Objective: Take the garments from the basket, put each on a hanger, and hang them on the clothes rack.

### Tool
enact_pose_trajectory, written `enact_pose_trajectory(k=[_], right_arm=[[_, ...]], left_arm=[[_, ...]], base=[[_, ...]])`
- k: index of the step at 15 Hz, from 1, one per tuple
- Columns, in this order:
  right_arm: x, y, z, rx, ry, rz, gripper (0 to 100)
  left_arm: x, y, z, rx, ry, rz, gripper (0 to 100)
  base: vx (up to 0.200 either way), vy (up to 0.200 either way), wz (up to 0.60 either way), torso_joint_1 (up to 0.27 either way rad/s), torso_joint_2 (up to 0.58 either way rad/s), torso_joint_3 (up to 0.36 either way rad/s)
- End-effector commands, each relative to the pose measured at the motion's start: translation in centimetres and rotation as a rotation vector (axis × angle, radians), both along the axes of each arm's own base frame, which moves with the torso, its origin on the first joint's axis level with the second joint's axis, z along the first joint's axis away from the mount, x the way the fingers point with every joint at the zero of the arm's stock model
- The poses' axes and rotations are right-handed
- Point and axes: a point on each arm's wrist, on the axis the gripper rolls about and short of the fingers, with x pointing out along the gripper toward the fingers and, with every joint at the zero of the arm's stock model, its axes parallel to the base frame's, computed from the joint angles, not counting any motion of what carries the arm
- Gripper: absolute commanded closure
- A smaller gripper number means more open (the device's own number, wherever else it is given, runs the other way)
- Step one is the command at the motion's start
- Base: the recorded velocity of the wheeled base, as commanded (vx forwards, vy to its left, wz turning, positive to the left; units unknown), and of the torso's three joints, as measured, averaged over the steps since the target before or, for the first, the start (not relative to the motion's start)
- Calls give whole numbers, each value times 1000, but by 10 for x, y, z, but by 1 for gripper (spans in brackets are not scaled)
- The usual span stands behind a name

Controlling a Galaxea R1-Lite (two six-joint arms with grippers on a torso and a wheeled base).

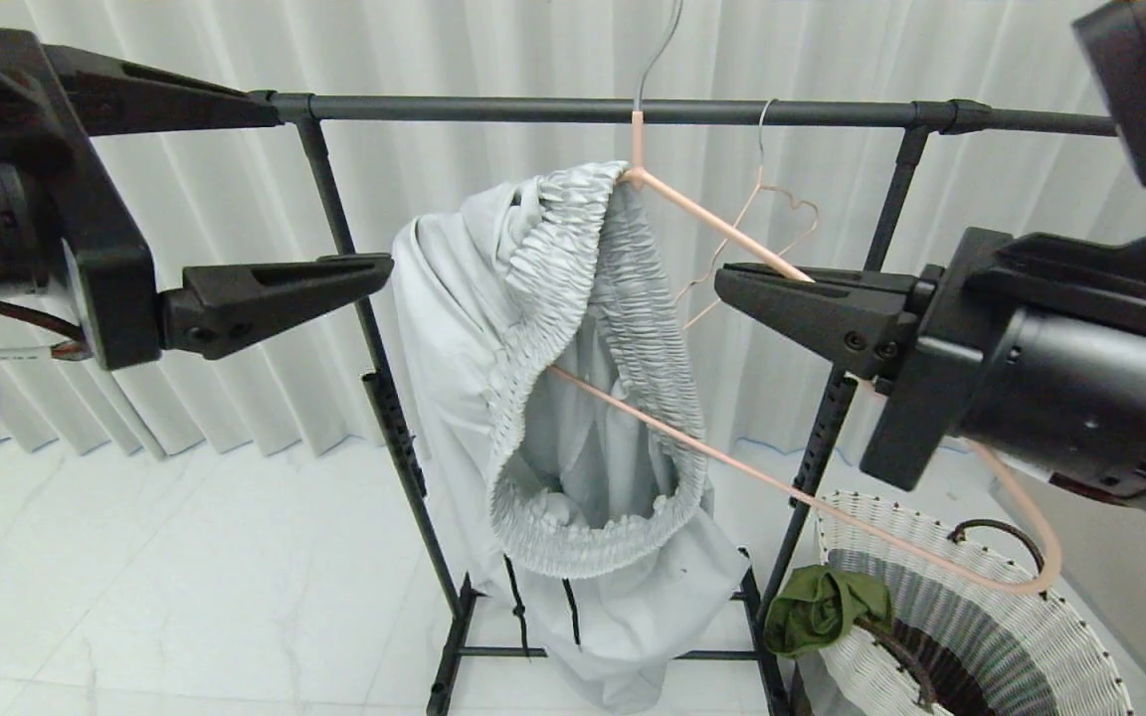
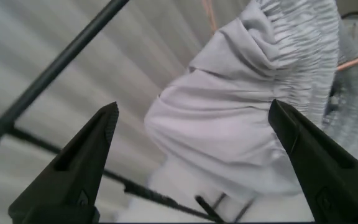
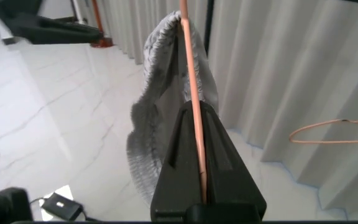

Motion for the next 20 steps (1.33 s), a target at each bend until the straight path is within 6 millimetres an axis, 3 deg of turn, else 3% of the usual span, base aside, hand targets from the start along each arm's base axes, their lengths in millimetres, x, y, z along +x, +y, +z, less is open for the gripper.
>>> enact_pose_trajectory(k=[1, 5, 15, 16, 20], right_arm=[[-7, -9, 0, 5, -4, 21, 100], [-20, -1, -2, 0, 2, 86, 100], [-34, 13, -7, -53, 26, 242, 100], [-34, 14, -7, -52, 26, 245, 100], [-37, 15, -7, -57, 30, 258, 100]], left_arm=[[13, -2, -14, 32, 21, -17, 0], [19, -8, -25, 63, 32, -98, 0], [25, -13, -29, 59, 58, -174, 0], [25, -14, -29, 58, 58, -180, 100], [25, -13, -30, 58, 60, -183, 100]], base=[[0, 0, 0, 0, 0, 0], [0, 0, 0, 0, 0, 0], [0, 0, 0, 0, 0, 0], [0, 0, 0, 0, 0, 0], [0, 0, 0, 0, 0, 0]])
